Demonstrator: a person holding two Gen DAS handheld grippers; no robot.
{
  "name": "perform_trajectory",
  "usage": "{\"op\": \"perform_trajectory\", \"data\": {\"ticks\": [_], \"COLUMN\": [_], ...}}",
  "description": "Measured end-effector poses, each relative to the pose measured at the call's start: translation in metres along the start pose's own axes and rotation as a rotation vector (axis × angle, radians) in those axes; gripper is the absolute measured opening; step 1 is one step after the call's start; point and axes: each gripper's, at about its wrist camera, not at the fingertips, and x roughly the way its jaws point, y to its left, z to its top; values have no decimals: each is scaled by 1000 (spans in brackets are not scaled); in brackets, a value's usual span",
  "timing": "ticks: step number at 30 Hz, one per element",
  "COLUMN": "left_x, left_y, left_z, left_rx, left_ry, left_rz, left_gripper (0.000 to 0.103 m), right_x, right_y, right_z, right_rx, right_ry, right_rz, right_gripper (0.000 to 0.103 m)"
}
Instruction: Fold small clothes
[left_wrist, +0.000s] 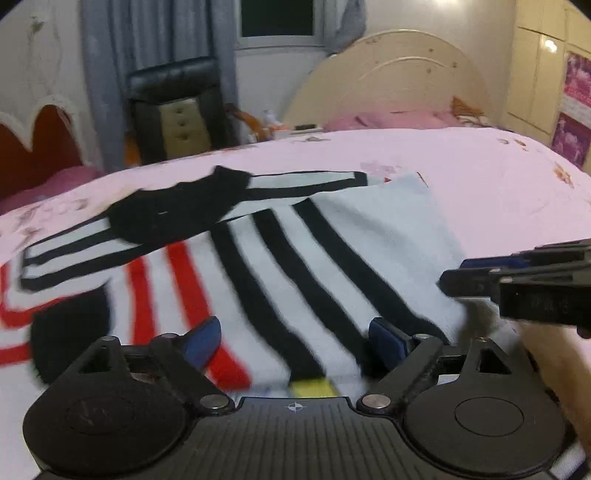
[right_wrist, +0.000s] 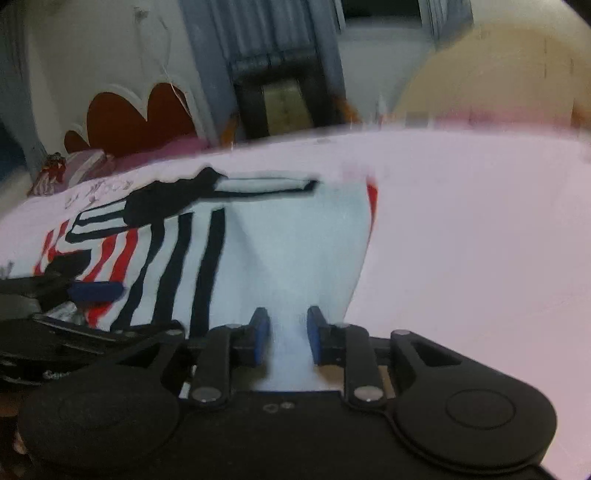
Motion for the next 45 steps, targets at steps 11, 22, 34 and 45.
{"op": "perform_trajectory", "data": {"ticks": [11,22,34,45], "left_x": [-136,-200,-176,-103], "left_y": [209,429,489,283], "left_z": [-128,-261,-232,-20], "left_rx": [-584,-1282,-1219,-515], "left_ry": [-164,-344,-352,-379], "left_rz": [177,225,278,-148], "left_gripper": [57,57,4,4], "right_x": [-68,-52,-50,-72], "right_y": [3,80,161,125], "right_z": [-34,-40,-12,-21], "right_rx": [190,310,275,327], "right_ry": [-31,5,-35,-79], "right_rz": [-9,-25,-8,-88], "right_gripper": [29,30,31,33]}}
